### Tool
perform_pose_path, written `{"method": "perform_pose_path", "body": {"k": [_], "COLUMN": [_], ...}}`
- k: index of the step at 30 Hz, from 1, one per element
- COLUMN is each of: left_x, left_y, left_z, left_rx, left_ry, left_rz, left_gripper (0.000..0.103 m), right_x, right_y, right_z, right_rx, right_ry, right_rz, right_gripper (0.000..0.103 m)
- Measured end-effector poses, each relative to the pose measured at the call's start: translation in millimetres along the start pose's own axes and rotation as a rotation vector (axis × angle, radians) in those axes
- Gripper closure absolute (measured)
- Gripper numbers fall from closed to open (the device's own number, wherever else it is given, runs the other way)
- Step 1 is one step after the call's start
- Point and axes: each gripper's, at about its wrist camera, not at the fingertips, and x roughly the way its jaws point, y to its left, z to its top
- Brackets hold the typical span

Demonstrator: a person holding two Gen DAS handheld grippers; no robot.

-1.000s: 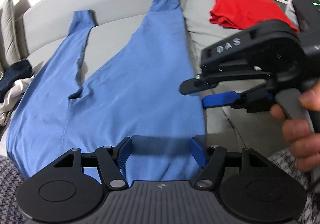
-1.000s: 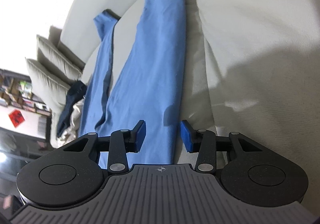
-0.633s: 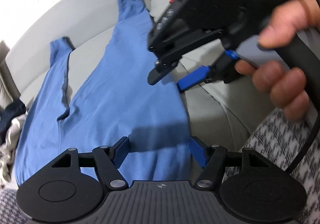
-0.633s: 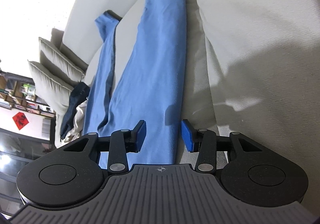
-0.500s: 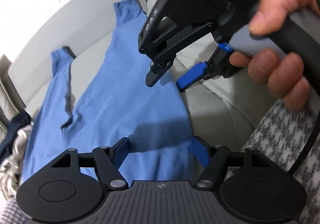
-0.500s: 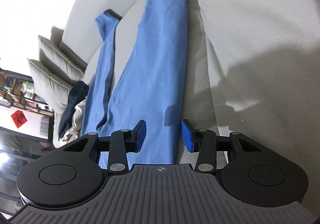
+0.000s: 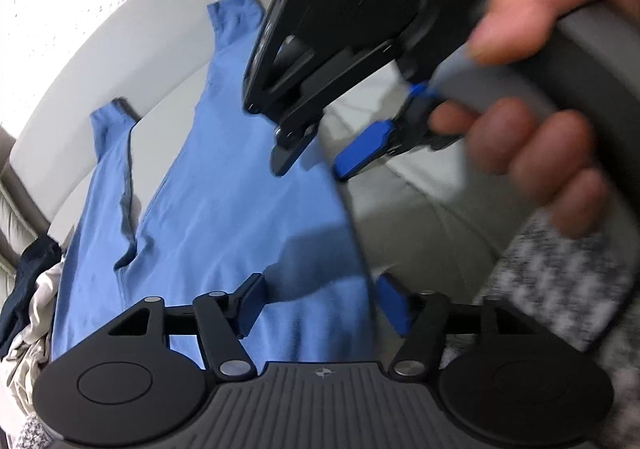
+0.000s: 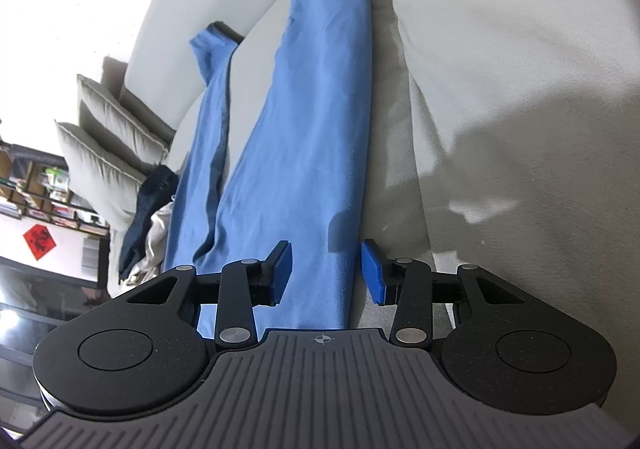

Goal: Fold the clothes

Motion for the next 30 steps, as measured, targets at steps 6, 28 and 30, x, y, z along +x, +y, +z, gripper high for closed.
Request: {"method": "perform_pose_path", "body": {"k": [6, 28, 30], "left_x": [4.3, -46.2, -44.8], "left_y": [3.5, 67.7, 83.6], "left_z": [7.4, 28.6, 26.4], "left_rx": [0.017, -0.225, -0.278], "left_ry": [0.019, 0.035, 0.029], "left_rz": [0.014, -0.162, -0.189], "left_gripper": [0.044, 0.103, 0.103], "right_x": [2.9, 19.5, 25.3], "right_y": [6.0, 65.0, 83.1], "right_z": [3.8, 19.3, 20.6], "right_rx": [-0.031, -0.128, -0.175], "right_ry": [-0.025, -0.136, -0.122], "right_rz": [-0.010, -0.103, -0.138], "right_gripper": [0.056, 0.100, 0.100]}}
